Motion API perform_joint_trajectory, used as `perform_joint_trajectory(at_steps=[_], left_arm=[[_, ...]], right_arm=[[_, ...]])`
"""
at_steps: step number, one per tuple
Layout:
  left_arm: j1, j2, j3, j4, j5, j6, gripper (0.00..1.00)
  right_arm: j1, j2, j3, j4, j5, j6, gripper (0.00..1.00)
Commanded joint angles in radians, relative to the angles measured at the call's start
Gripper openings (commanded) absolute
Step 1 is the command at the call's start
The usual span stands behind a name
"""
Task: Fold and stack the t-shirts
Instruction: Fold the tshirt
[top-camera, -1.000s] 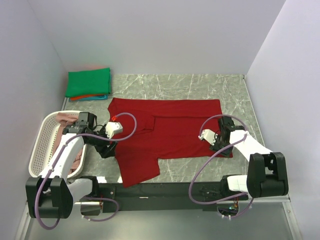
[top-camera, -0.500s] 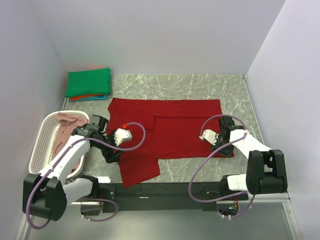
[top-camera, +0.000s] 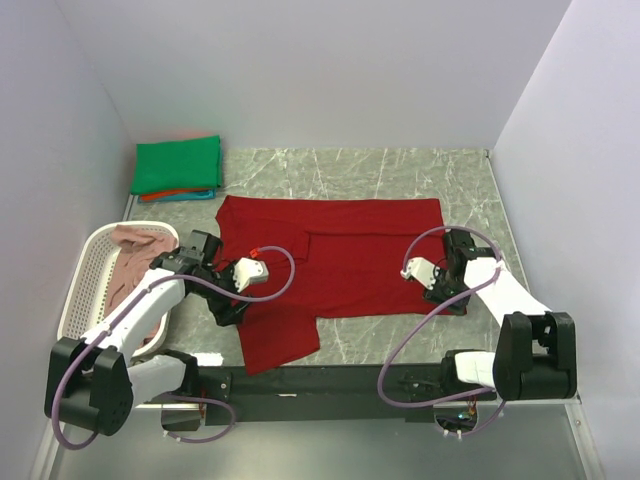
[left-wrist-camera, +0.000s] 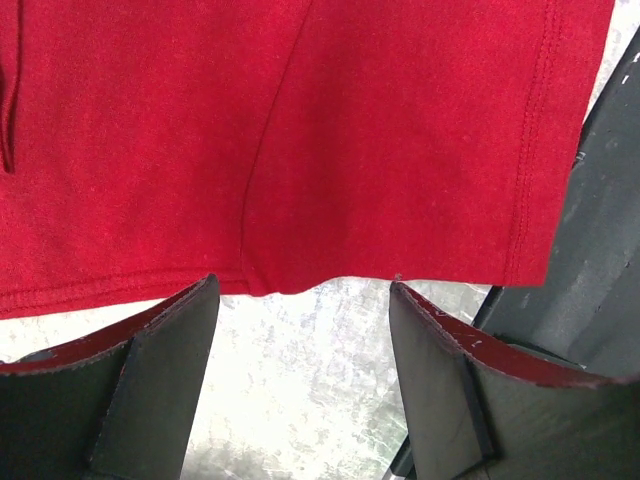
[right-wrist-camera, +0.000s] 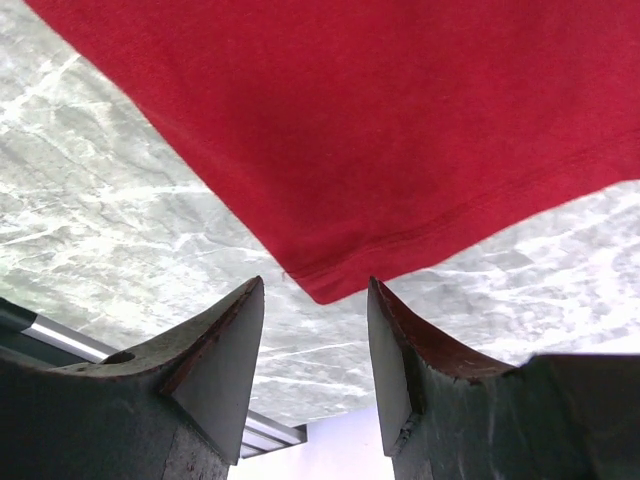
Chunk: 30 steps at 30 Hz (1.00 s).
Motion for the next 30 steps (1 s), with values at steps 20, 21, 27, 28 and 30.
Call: perform_joint_trajectory(at_steps=[20, 21, 27, 28, 30], left_arm=[[-0.192, -0.049, -0.032, 0.057, -0.094, -0.116, 0.7], [-0.215, -0.04, -0.038, 0.079, -0.118, -0.125, 0.69], [-0.337, 0.013, -0.074, 0.138, -0.258, -0.164, 0.64], [-0.361, 0.018, -0.075, 0.153, -0.273, -0.168, 0.64], [-0.38, 0.036, -0.08, 0.161, -0.3, -0.176, 0.62]], right_arm=[[-0.006, 0.135, -0.096, 0.222, 0.072, -0.01, 0.0], [-0.006, 0.136, -0.09, 0.209, 0.071, -0.004, 0.0], [-0.006, 0.112, -0.039, 0.157, 0.048, 0.018, 0.0], [-0.006, 0.112, -0.029, 0.15, 0.045, 0.021, 0.0], [-0.006, 0.11, -0.021, 0.14, 0.043, 0.024, 0.0]])
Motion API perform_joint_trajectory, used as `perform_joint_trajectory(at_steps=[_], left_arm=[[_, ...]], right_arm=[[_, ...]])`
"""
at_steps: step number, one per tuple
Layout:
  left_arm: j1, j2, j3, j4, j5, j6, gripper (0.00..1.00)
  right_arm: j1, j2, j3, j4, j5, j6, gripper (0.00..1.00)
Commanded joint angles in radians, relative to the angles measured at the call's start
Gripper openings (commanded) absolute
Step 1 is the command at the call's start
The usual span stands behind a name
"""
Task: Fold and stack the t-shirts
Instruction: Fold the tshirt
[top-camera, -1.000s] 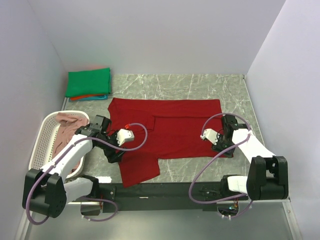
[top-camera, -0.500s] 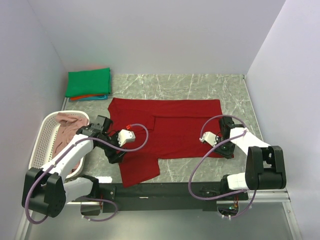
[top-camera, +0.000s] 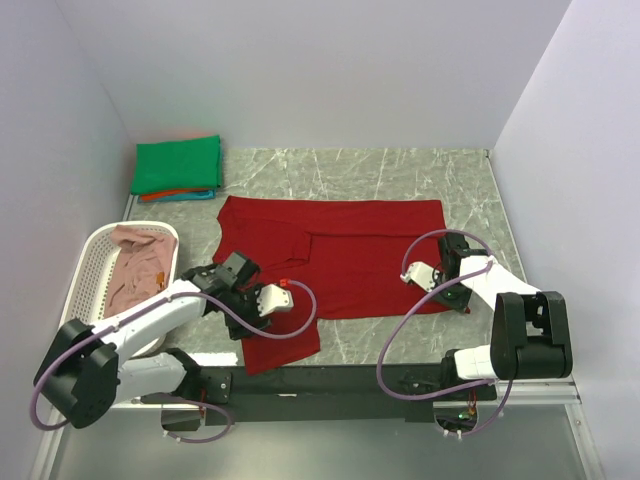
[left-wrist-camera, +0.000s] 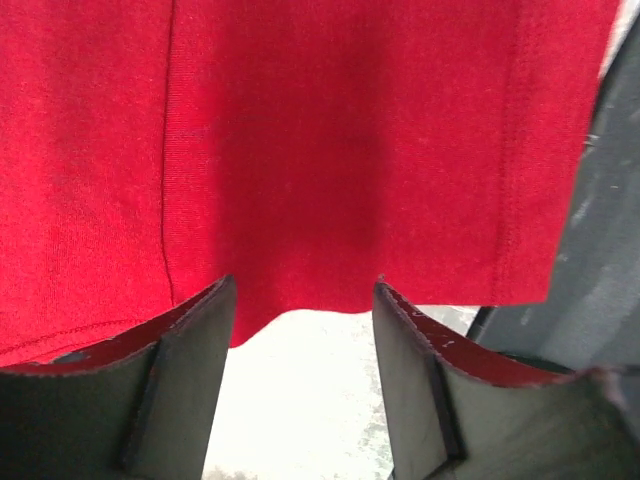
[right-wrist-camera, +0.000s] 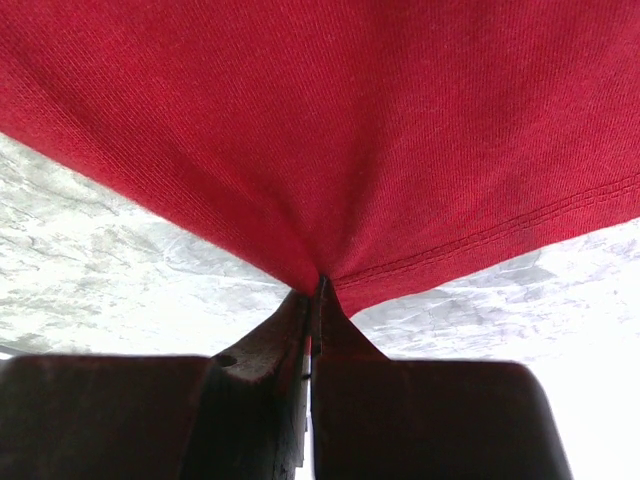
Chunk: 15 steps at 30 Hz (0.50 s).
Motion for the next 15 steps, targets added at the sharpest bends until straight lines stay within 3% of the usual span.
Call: perform_joint_trajectory(at_steps=[1, 10, 14, 15], left_arm=[[-0.041, 0.022, -0.006, 0.05, -0.086, -0.035, 0.61], [-0.114, 0.117, -0.043, 0.076, -0.143, -0.052, 0.55], [-0.133, 0.169, -0.042, 0.092, -0.163, -0.055, 0.46], [-0.136, 0.175, -0.043, 0.093, -0.163, -0.056, 0.4]], right_arm=[[-0.006, 0.002, 0.03, 0.027, -0.042, 0.01, 0.0], [-0.006, 0.017, 0.058, 0.005, -0.048, 0.015, 0.0], [-0.006, 0.025, 0.076, -0.007, -0.052, 0.015, 0.0], [-0.006, 0.022, 0.079, -0.013, -0.053, 0.015, 0.0]])
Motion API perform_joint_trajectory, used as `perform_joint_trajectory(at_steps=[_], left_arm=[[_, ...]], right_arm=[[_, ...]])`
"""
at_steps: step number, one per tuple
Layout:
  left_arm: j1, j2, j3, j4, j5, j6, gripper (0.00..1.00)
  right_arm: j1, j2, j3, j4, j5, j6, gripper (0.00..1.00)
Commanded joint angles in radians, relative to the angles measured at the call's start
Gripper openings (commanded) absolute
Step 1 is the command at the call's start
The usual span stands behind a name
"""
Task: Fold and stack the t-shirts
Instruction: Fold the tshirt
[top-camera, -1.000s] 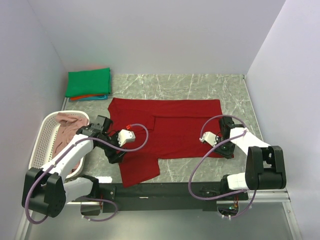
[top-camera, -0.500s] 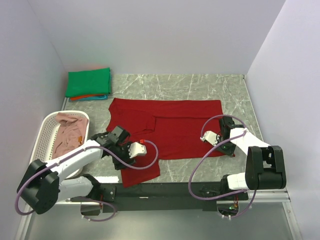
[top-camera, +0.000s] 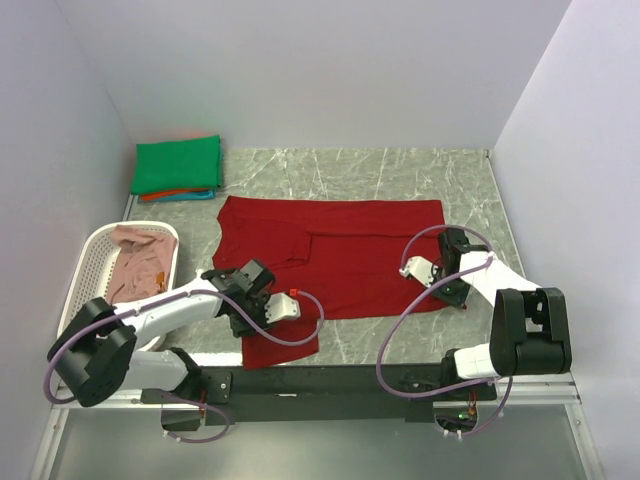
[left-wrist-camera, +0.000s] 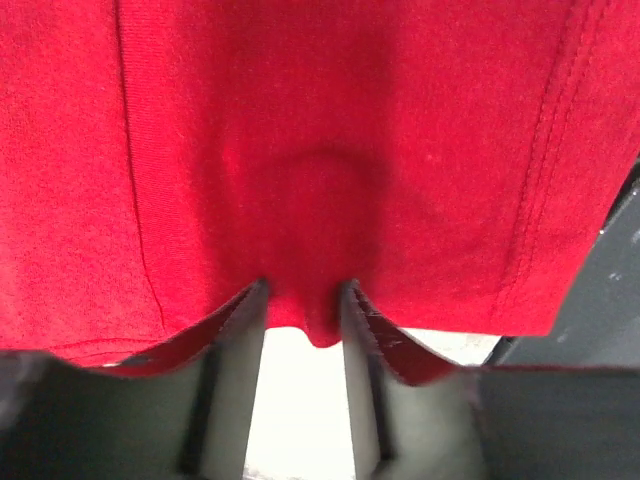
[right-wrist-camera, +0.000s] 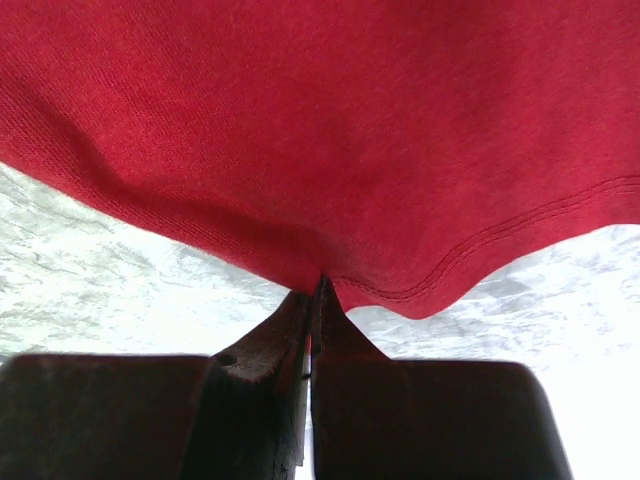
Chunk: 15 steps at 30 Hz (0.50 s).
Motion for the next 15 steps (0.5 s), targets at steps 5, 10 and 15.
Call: perform_joint_trajectory(at_steps=[5, 10, 15], left_arm=[[-0.024, 0.043, -0.012, 0.002, -0.012, -0.009, 0.09], [-0.026, -0.024, 0.1, -0.148, 0.064, -0.003, 0.01], [-0.024, -0.074, 0.168, -0.287, 0.146, -0.006, 0.01]], right_arm=[[-0.006, -0.008, 0.062, -0.033, -0.025, -0.005, 0.0], [-0.007, -0.059, 0.071, -0.097, -0.04, -0.018, 0.0], [-0.061, -0.143, 0.045, -0.149, -0.042, -0.061, 0.0]])
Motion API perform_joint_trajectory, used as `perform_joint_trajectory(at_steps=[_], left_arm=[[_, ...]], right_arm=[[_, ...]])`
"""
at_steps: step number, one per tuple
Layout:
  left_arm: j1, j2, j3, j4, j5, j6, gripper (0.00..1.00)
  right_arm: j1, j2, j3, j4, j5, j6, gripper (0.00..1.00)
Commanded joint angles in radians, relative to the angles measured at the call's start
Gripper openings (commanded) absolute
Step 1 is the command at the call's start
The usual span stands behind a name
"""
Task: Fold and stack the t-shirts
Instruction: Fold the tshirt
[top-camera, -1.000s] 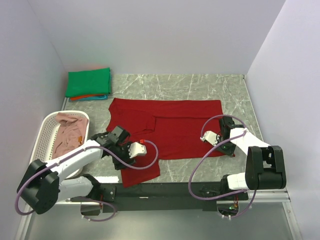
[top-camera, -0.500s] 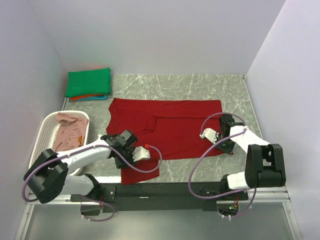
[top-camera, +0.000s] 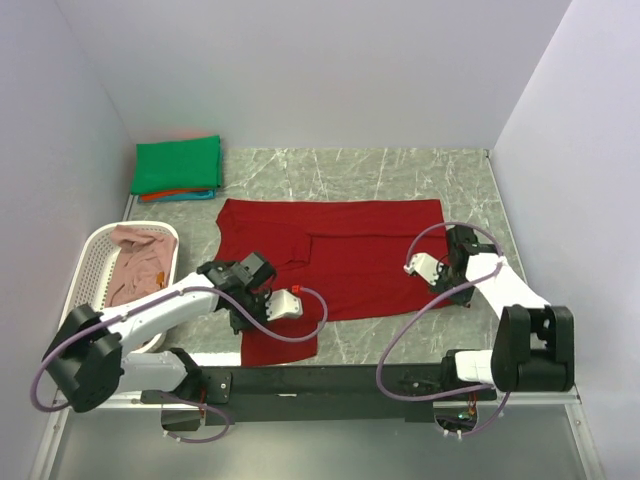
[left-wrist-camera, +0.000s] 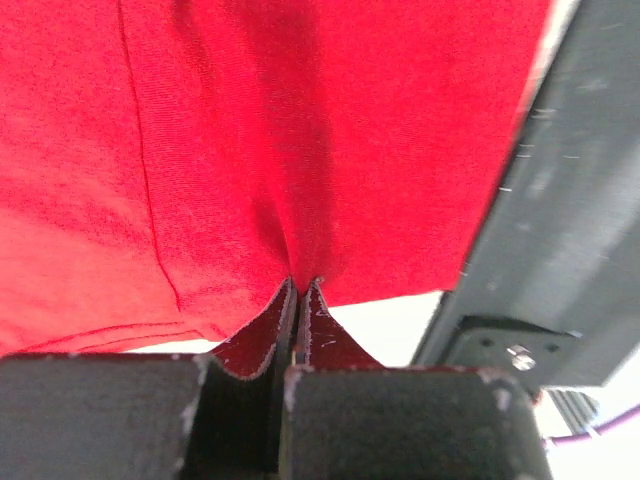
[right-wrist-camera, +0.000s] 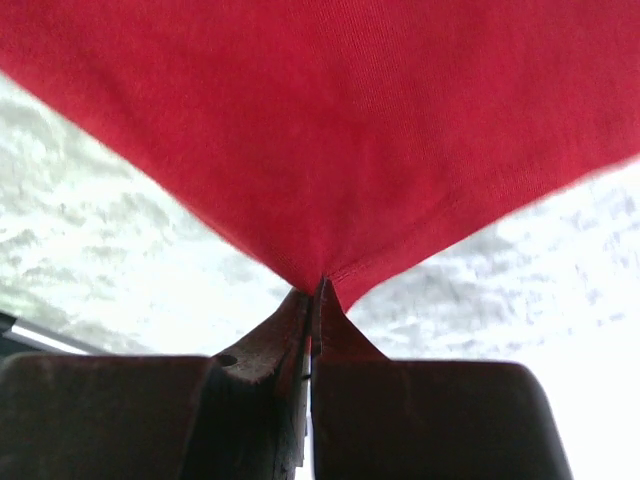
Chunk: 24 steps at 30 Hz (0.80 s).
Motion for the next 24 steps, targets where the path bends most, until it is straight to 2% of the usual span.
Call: perform_joint_trajectory(at_steps=[1, 8, 13, 24], left_arm=[[-0.005, -0.05, 0.073, -0.139, 0.107, -0.004, 0.01], [0.058, -0.054, 0.135, -0.202, 0.122, 0.031, 0.01], [0.152, 0.021, 0.248, -0.232, 0.142, 0.085, 0.01], [0.256, 0.242, 0.466, -0.231, 0.142, 0.142, 0.01]], right_arm=[[-0.045, -0.075, 0.005, -0.069, -0.01, -0.051, 0.0], [-0.109, -0.036, 0.056, -0.083, -0.01, -0.085, 0.0], [-0.111, 0.046, 0.161, -0.106, -0.035, -0.084, 0.0], [-0.111, 0.214, 0.353, -0.143, -0.056, -0.077, 0.0]])
